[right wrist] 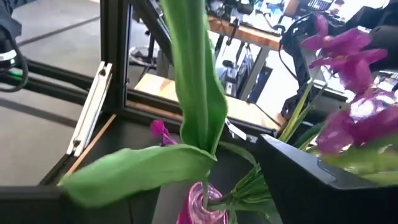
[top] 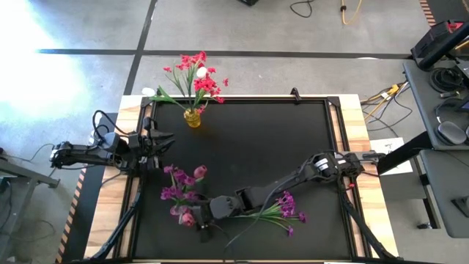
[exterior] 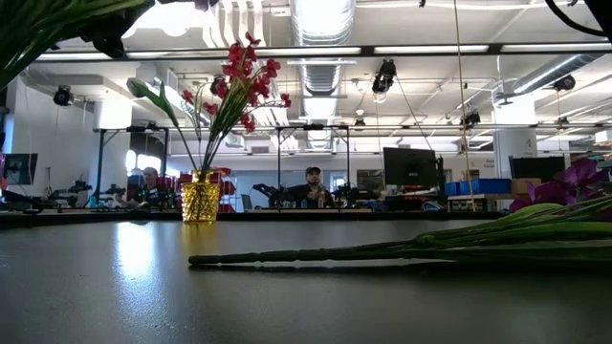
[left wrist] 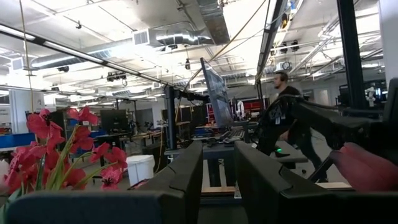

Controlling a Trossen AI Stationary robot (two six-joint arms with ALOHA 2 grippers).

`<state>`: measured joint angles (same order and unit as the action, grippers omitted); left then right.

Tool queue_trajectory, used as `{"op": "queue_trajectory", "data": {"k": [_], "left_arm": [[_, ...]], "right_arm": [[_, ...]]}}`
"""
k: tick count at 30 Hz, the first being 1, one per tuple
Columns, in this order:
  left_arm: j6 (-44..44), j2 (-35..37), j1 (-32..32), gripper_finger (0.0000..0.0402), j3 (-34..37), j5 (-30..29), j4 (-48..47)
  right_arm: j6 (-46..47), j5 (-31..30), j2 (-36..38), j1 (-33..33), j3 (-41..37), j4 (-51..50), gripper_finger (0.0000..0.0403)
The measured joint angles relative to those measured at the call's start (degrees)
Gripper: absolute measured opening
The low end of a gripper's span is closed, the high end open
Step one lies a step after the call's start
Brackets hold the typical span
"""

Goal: Sort flowers into vase by color
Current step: Put the red tulip into the violet vase

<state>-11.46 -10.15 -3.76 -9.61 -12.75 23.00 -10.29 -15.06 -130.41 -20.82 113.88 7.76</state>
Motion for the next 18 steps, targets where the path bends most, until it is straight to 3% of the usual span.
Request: {"op": "queue_trajectory", "data": {"k": [8,18], "left_arm": [[0.00,0.00,-0.01,0.0078,0.00,-0.06,-0.32],[0.02,0.00,-0.01,0.0077,0.00,-0.24,-0.46]], "right_arm": [[0.90,-1.49,0.54,-0.31,7.16,-15.99,0.0274],[0.90,-1.50,0.54,-0.31,10.62,-21.72,0.0274]]}}
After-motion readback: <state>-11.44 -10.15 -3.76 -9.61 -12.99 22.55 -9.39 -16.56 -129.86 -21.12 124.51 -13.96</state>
